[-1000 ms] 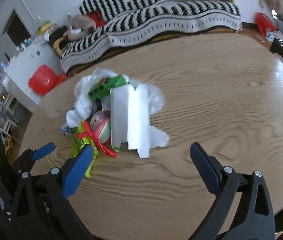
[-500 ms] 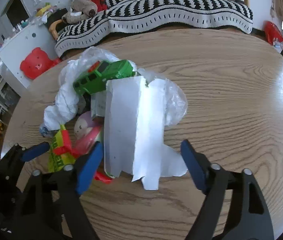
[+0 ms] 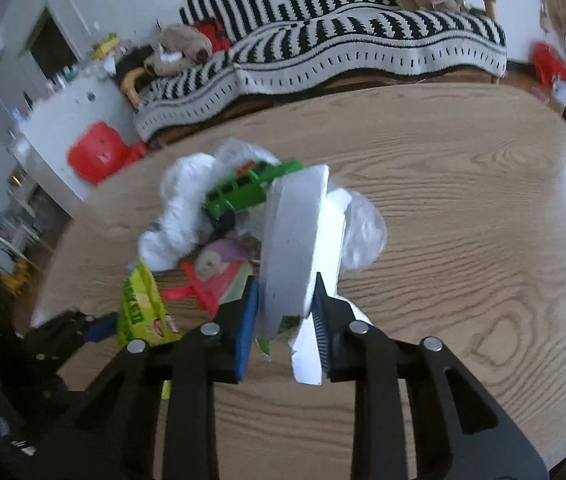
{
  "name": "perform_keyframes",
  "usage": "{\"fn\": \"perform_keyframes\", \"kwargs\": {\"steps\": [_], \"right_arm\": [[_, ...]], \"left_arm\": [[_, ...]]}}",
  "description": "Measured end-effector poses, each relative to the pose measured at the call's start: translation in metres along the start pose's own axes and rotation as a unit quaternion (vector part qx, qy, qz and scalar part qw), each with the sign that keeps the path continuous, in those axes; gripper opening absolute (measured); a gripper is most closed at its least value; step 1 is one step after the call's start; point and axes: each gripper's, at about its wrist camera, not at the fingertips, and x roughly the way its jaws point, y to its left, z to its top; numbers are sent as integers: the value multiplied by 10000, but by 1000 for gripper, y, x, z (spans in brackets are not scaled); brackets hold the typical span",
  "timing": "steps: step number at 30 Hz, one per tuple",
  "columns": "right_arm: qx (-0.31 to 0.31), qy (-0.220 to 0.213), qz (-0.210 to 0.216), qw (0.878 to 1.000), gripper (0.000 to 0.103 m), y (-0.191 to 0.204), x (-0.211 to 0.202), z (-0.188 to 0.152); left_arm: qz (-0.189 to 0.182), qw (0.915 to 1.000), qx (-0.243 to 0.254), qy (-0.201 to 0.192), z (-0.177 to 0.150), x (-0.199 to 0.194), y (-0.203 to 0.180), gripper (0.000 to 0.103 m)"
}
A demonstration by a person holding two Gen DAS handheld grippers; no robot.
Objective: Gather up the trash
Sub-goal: 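Return to the table and grasp the POPCORN bag with left tool while right tool grasps the white box, then carry the bag and white box to the bin and release both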
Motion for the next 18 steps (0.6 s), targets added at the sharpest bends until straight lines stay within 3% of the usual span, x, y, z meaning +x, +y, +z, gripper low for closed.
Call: {"fn": "perform_keyframes", "kwargs": {"steps": [5,12,18], "right_arm": [[142,-123,102,9998,17,-9,-23,-2],[666,-371,826,9937,12,-27,-62,-4],[744,-646,725,9925,12,-37,-95,-7]], "left_arm": [[-65,9999,-77,-93,2,-11,-3,52],[-141,9994,-213,-228,9,-20,-10,52],[-234,9990,-256,-281,17,-21,-23,52]]}}
